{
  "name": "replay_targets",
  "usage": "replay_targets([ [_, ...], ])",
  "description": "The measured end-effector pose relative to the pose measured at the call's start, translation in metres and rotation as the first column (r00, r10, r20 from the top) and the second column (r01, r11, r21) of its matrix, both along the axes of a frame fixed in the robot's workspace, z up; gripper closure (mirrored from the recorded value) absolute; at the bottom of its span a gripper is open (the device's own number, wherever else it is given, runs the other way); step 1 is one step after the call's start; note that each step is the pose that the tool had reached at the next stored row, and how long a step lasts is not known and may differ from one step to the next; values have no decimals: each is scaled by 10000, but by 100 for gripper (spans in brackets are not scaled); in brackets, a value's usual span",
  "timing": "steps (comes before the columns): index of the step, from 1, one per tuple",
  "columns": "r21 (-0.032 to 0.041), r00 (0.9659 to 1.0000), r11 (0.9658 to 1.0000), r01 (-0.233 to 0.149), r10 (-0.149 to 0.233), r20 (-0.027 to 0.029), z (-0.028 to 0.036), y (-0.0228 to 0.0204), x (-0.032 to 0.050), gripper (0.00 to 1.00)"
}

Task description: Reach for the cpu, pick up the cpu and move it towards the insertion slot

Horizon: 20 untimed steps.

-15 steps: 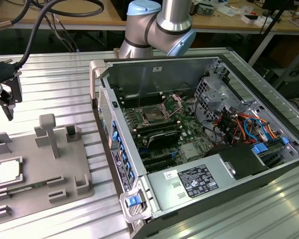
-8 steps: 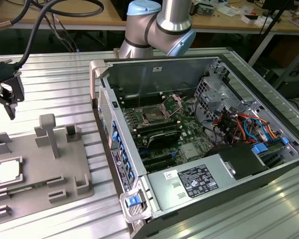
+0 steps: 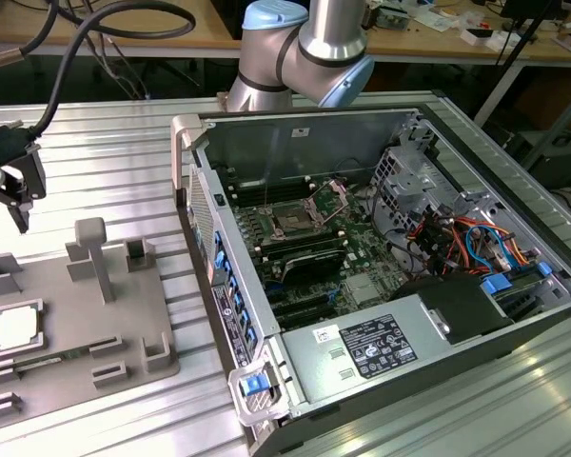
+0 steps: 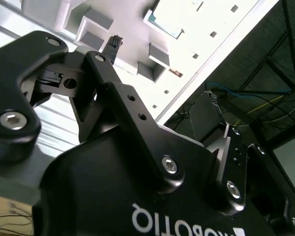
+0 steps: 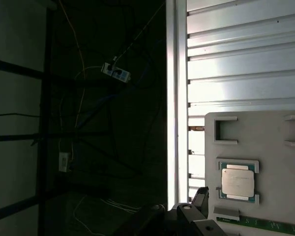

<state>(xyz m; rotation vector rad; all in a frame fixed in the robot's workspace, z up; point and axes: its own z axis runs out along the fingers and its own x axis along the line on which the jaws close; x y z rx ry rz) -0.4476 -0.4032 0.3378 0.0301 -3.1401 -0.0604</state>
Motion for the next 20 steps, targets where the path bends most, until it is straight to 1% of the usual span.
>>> replay_targets([
  [1,-1,10000,10000,0,0,-1,-17,0,0,17],
  [7,-1,10000,10000,1,-1,-1,-43,0,0,17],
  [20,0,10000,10000,0,0,0,-81,0,0,17],
])
